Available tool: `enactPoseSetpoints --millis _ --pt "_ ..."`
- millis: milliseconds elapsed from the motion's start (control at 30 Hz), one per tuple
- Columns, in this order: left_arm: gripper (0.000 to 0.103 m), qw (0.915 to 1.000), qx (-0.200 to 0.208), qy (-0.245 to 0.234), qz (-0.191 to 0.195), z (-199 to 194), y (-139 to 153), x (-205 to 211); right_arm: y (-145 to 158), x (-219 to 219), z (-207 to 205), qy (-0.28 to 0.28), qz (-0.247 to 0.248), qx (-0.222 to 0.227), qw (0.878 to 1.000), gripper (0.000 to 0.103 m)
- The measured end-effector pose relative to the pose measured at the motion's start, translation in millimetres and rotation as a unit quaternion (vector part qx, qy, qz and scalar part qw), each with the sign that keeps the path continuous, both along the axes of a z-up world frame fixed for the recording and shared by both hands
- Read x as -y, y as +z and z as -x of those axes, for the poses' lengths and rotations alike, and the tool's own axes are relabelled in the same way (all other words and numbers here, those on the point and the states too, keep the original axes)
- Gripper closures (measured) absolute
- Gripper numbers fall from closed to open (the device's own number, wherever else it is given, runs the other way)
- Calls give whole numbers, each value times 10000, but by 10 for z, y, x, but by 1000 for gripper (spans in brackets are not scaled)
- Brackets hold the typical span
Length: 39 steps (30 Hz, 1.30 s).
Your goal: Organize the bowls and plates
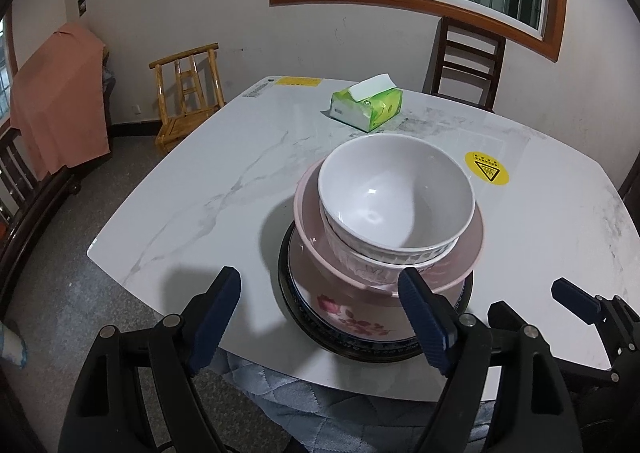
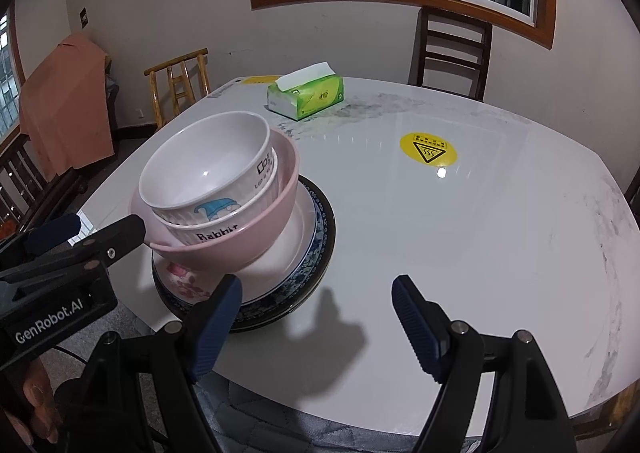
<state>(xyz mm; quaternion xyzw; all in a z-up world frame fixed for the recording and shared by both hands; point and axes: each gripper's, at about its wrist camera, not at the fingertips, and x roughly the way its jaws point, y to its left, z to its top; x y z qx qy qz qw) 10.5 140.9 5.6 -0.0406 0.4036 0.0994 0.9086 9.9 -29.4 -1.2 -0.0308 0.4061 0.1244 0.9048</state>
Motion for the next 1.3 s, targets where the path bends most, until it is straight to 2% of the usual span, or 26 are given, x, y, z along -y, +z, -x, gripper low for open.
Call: enactPoseSetpoints --millis 1300 --pt "25 10000 -53 -1 61 13 2 -5 -43 -37 34 132 9 -139 9998 23"
